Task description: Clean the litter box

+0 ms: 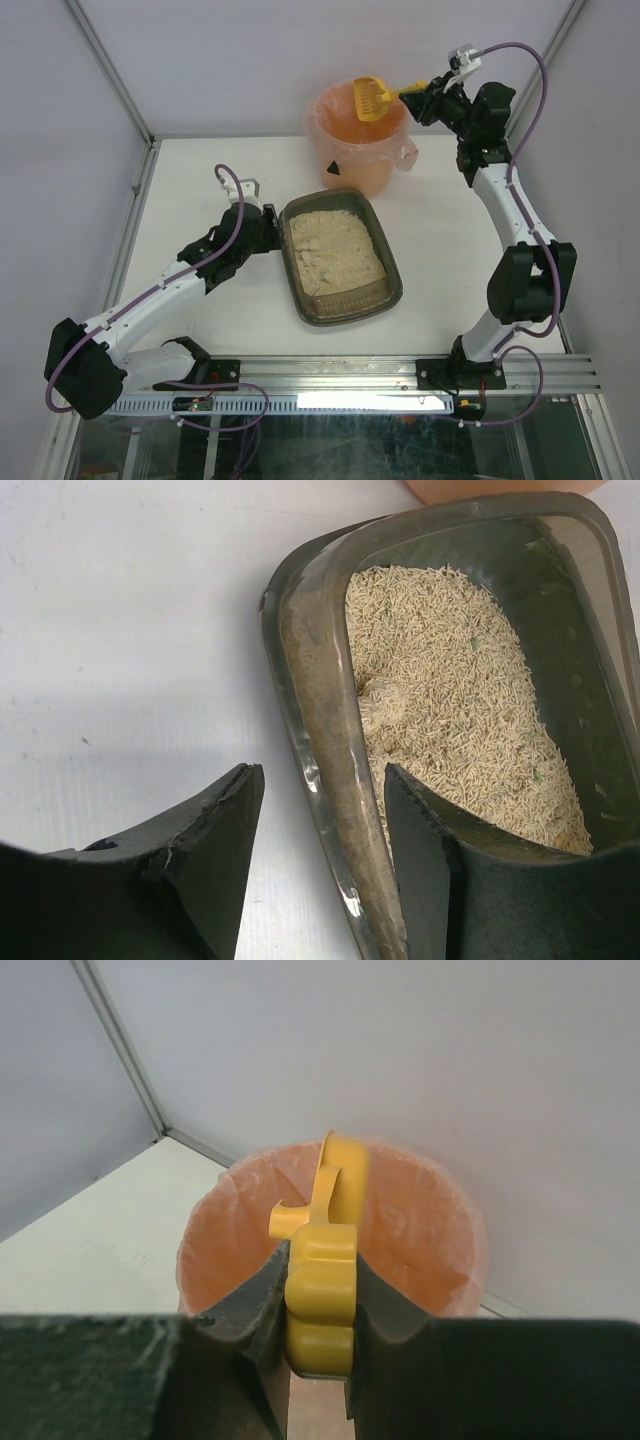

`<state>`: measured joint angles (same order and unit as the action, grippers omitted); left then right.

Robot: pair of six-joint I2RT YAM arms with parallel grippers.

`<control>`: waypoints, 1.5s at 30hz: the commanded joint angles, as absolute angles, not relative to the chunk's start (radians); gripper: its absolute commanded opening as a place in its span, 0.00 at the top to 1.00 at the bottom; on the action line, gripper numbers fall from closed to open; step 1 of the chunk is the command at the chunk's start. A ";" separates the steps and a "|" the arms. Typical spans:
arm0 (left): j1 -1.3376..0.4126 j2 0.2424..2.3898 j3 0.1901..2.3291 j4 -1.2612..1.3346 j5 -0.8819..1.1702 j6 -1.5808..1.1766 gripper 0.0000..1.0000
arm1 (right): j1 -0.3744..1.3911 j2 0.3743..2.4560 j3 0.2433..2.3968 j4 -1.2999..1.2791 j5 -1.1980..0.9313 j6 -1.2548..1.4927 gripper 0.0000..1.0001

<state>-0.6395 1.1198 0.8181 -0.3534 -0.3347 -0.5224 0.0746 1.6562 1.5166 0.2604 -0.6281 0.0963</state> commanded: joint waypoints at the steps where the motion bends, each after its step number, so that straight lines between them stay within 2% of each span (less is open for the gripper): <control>1: -0.631 1.124 0.826 -0.322 -0.319 -0.508 0.46 | 0.082 1.563 1.542 0.282 -0.482 0.151 1.00; 6: -0.632 1.133 0.835 -0.312 -0.320 -0.521 0.46 | 0.082 1.439 1.478 0.324 -0.310 0.379 1.00; 12: -0.632 1.128 0.837 -0.285 -0.315 -0.530 0.46 | 0.086 1.285 1.422 0.238 -0.297 0.525 1.00; 16: -0.631 1.122 0.832 -0.267 -0.301 -0.530 0.46 | 0.140 1.166 1.352 0.089 -0.278 0.498 1.00; 23: -0.632 1.121 0.804 -0.222 -0.253 -0.524 0.46 | 0.348 1.016 1.305 -0.271 -0.145 0.321 1.00; 27: -0.631 1.131 0.804 -0.216 -0.240 -0.525 0.47 | 0.452 1.012 1.318 -0.487 -0.090 0.257 1.00; 35: -0.631 1.139 0.807 -0.215 -0.222 -0.520 0.47 | 0.689 1.073 1.311 -0.742 0.160 0.231 1.00; 40: -0.632 1.147 0.805 -0.215 -0.199 -0.524 0.48 | 0.868 1.187 1.346 -0.840 0.457 0.251 1.00; 45: -0.634 1.146 0.791 -0.214 -0.178 -0.530 0.48 | 0.949 1.297 1.396 -0.865 0.606 0.295 1.00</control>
<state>-0.6395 1.1515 0.8017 -0.2634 -0.2157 -0.5247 0.9073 1.2583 1.3094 -0.8360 0.3943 0.2653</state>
